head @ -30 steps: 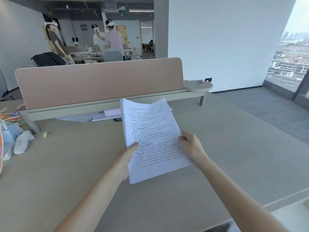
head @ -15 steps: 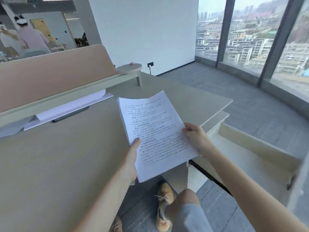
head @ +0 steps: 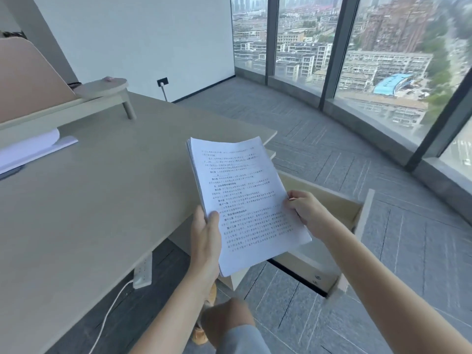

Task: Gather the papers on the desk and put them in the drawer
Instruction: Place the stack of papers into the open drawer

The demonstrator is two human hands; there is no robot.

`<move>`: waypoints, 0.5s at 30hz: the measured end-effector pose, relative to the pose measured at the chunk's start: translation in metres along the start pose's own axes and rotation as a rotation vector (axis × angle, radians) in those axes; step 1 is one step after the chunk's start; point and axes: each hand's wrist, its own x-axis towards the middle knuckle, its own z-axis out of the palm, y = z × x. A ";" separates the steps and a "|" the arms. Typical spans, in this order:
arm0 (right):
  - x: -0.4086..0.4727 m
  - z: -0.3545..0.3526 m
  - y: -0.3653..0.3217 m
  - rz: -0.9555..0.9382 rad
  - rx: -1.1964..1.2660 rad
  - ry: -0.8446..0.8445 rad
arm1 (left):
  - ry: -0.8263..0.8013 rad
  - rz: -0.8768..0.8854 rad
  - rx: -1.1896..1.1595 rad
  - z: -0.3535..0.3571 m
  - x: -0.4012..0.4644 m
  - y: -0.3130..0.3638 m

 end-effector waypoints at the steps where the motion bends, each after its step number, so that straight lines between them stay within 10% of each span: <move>1: 0.007 -0.006 0.005 0.016 -0.007 0.017 | -0.011 0.000 -0.005 0.009 0.001 -0.005; 15: 0.055 -0.092 0.036 0.060 -0.180 0.055 | -0.128 -0.070 0.228 0.078 0.018 -0.056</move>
